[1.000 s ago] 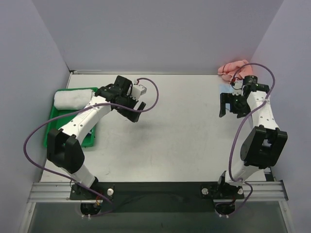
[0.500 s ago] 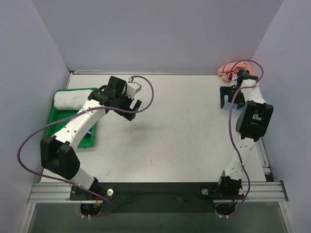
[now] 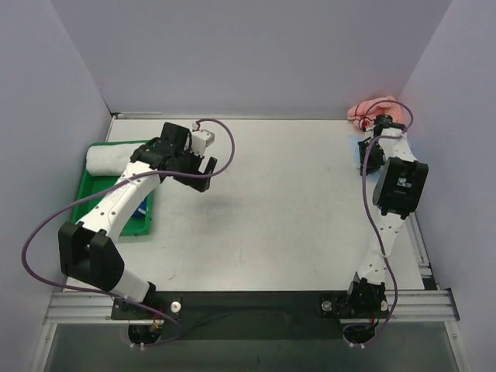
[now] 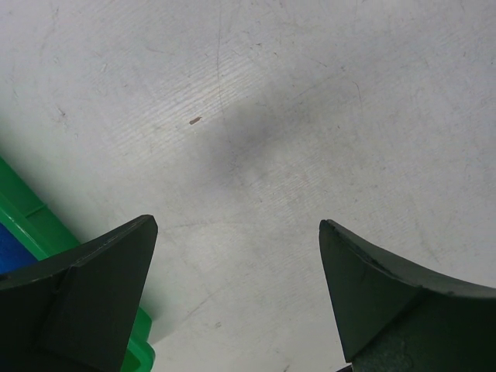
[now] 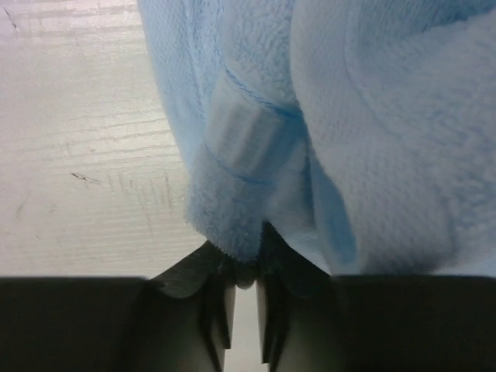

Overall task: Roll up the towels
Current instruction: Move the towel to the center of the board, then flatten the towel

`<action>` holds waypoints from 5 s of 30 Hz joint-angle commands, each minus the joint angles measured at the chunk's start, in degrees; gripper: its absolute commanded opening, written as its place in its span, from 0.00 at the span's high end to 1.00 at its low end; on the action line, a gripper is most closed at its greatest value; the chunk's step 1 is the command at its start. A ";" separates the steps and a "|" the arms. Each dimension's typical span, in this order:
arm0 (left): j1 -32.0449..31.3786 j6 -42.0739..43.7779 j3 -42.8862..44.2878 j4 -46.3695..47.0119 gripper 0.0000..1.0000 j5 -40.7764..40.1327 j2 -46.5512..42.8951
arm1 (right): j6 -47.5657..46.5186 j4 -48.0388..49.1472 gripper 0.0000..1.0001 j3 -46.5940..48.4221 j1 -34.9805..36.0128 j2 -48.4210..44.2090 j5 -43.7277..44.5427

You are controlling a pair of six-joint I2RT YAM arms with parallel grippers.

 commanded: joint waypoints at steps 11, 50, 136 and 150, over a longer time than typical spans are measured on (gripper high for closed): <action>11.74 -8.54 -4.21 7.45 0.03 16.08 -3.97 | 2.66 -4.15 1.00 -26.58 11.18 -23.04 -15.88; 11.39 -7.75 -0.26 12.47 0.34 9.59 21.77 | 11.46 0.24 0.32 -19.57 45.81 -20.69 -13.71; -16.91 -24.72 27.70 34.79 0.60 23.12 54.65 | 9.70 -3.18 0.67 -36.35 25.26 -30.61 0.09; -8.84 -25.77 8.73 40.24 1.00 26.89 40.95 | 6.19 -6.08 1.00 -37.31 21.21 -48.07 -8.60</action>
